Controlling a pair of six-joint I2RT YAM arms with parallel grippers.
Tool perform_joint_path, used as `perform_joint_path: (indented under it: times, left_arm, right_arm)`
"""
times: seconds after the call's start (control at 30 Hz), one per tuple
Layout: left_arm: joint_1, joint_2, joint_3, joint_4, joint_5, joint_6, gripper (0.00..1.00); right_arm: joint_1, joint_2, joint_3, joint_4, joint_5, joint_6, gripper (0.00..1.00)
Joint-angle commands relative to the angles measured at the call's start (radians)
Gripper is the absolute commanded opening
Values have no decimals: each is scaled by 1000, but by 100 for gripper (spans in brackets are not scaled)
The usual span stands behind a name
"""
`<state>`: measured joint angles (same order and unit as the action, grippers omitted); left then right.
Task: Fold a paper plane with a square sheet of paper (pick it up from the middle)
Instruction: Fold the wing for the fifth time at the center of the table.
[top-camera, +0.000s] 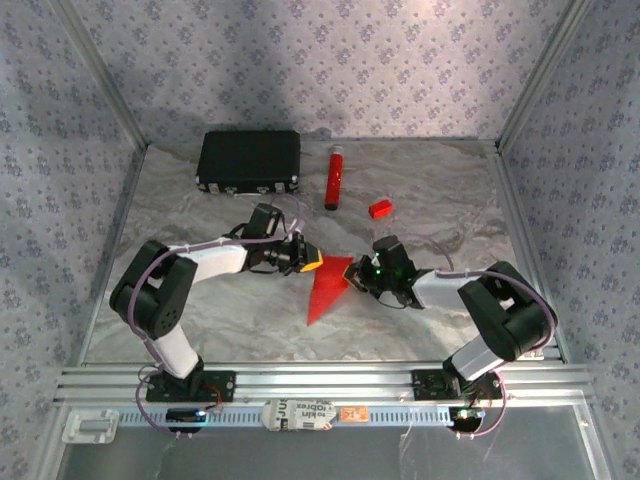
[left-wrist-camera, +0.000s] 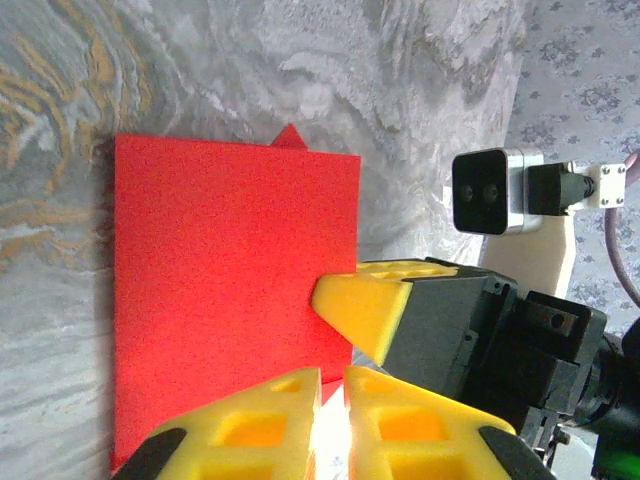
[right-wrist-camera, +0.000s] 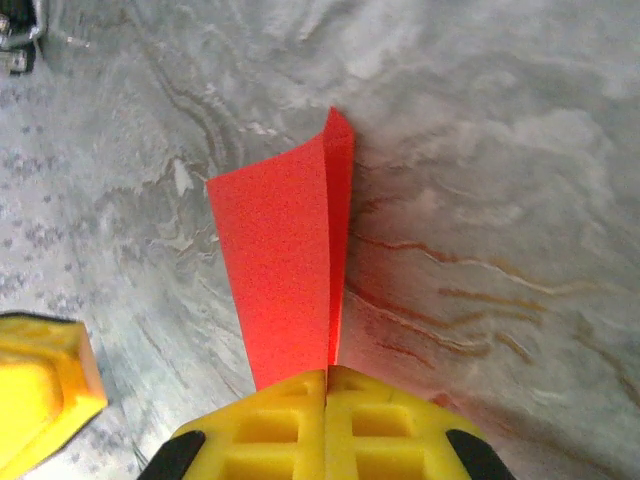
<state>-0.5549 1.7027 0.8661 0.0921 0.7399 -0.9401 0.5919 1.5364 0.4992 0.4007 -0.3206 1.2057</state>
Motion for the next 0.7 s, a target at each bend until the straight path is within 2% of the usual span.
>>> perform_joint_path:
  times: [0.0, 0.13, 0.5, 0.67]
  left_arm:
    - [-27, 9, -7, -22, -11, -23, 11]
    - [-44, 51, -27, 24, -12, -48, 8]
    - [-60, 149, -53, 7, -35, -11, 0]
    - [-62, 172, -68, 6, -40, 11, 0]
  right_arm:
    - [26, -42, -18, 18, 113, 104, 4]
    - [40, -48, -17, 13, 109, 111, 5]
    - [42, -66, -22, -12, 71, 73, 7]
    - [30, -64, 0, -37, 13, 8, 15]
